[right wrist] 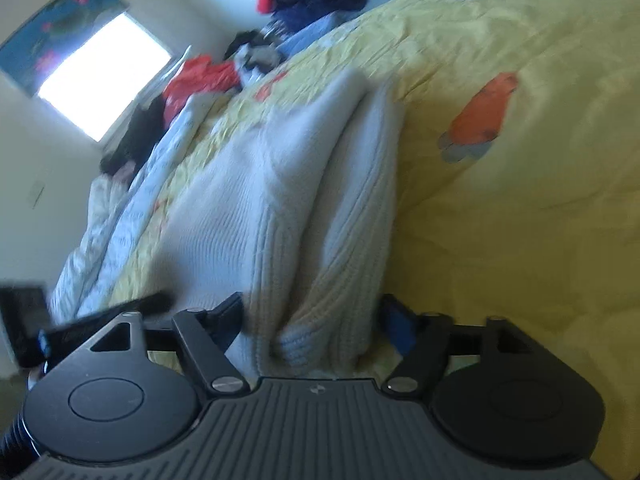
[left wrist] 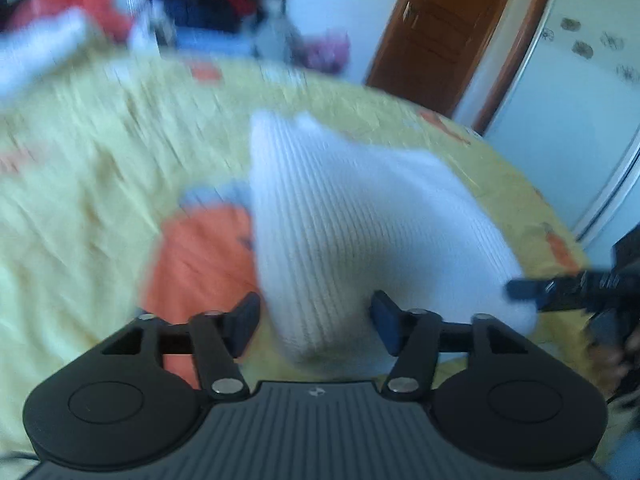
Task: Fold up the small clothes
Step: 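Open the left gripper while the right gripper holds the fold down, then open the right gripper and lift it off the folded sweater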
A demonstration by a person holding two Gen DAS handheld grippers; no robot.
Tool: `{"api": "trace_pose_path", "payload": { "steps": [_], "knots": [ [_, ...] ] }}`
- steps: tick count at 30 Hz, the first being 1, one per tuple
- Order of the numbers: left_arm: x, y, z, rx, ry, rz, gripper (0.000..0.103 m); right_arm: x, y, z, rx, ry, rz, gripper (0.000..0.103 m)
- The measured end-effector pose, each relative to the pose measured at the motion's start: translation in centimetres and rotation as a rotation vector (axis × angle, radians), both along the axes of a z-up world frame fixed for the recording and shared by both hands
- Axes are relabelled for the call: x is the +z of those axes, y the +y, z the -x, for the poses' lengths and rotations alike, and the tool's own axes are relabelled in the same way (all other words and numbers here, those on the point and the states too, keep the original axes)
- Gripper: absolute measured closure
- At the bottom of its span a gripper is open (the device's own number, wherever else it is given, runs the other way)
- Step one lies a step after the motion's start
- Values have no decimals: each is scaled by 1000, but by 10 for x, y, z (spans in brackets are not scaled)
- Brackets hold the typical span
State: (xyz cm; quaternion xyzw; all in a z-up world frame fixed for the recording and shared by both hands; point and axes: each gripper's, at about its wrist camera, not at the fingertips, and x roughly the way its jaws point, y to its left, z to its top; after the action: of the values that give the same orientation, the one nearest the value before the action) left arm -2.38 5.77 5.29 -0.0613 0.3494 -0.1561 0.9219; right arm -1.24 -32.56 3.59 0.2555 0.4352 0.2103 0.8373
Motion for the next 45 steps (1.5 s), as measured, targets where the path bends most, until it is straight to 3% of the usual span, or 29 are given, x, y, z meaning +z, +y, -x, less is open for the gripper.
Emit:
{"api": "trace_pose_path", "payload": {
  "steps": [2,3,5,8,11,13,15,17,18,21,25,28,31,33,37,38,39,40,42,45],
  "knots": [
    [19,-3,16,16,-164,-121,33,17,-10,0,-64,-59,-20,26],
    [26,-8,20,20,-229,-182,25,27,-14,-4,-90,-97,-37,27],
    [30,-24,15,6,-305,-277,22,40,-15,-24,-111,-125,-79,28],
    [20,-56,0,-38,-320,-353,22,38,0,-65,-73,-99,-96,33],
    [2,-89,-8,-141,-280,-379,22,18,24,-106,-73,8,0,38],
    [-13,-105,-10,-189,-227,-393,22,5,38,-118,-43,19,29,64],
    [-20,-112,-7,-176,-229,-405,23,12,44,-117,-13,-21,74,83],
    [-21,-114,-10,-190,-200,-370,23,19,42,-112,3,-90,137,87],
    [-23,-115,-12,-196,-195,-357,23,10,35,-117,-15,-71,167,88],
    [-30,-120,-17,-192,-198,-380,20,-7,17,-118,-67,-43,78,81],
    [-27,-119,-17,-193,-192,-375,20,16,31,-101,-95,-109,197,66],
    [-26,-118,-20,-192,-188,-375,20,45,45,-87,-166,-252,264,63],
    [-25,-119,-18,-189,-187,-379,20,66,72,-86,-84,-335,279,59],
    [-25,-120,-17,-190,-186,-381,20,68,102,-91,-4,-378,362,49],
    [-24,-119,-18,-192,-184,-381,20,42,129,-117,57,-293,450,48],
    [-24,-119,-18,-193,-185,-380,20,25,133,-125,62,-245,506,47],
    [-25,-119,-18,-193,-189,-381,20,5,131,-127,71,-267,535,42],
    [-25,-119,-18,-195,-190,-381,20,-2,126,-125,77,-329,514,41],
    [-26,-120,-17,-197,-199,-379,20,-5,111,-127,63,-322,434,41],
    [-28,-122,-17,-194,-214,-383,18,-4,109,-126,71,-335,433,41]
  ]
}}
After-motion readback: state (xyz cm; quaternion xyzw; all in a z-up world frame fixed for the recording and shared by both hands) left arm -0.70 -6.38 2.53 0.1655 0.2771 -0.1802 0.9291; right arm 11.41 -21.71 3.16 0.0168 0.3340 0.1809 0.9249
